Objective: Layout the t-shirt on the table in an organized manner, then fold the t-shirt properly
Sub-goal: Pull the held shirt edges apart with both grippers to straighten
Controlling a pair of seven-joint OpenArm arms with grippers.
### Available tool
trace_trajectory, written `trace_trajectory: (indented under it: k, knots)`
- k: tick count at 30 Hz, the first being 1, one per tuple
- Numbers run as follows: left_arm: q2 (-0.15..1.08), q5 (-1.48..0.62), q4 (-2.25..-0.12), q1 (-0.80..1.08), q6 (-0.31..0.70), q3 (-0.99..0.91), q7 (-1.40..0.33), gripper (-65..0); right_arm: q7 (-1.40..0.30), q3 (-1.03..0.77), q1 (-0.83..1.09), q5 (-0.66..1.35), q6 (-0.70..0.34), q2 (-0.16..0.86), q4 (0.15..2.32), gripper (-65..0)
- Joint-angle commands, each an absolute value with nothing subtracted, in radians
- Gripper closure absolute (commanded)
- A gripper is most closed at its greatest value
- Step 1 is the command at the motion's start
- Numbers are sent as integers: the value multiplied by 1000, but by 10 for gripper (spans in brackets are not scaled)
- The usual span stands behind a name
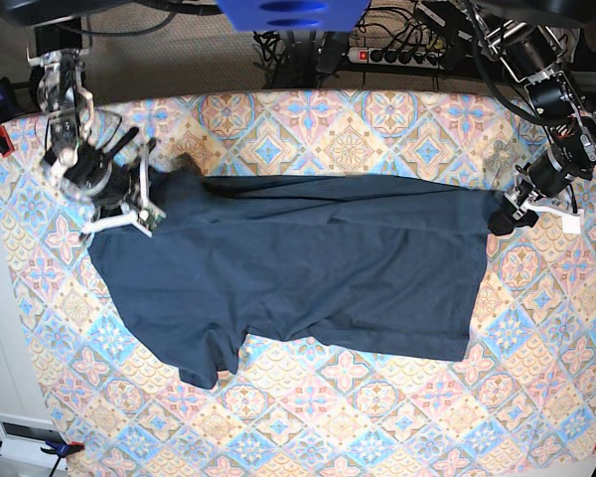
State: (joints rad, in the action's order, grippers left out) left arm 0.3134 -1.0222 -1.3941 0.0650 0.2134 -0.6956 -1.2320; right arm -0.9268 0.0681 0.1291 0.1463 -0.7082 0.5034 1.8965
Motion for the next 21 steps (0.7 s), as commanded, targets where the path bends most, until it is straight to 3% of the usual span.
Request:
trace_trajectory:
  k: [1,9,16,21]
  knots:
    - [332,-1041,-1411,54,219,-697,-1224,-375,-920,56,84,151,-698,518,1911,-7]
    - [332,-1041,-1411,54,220,-697,-1225,-375,-940,58,7,151,-698,415,1910,-7]
    - [332,-1041,-1411,68,220,-696,-1228,-380,-940,163,36,150,-698,423,1831,-12]
    - [349,-1044,-1412,73,220,-621,-1230,-381,-940,176,96,74,-698,452,1847,-85]
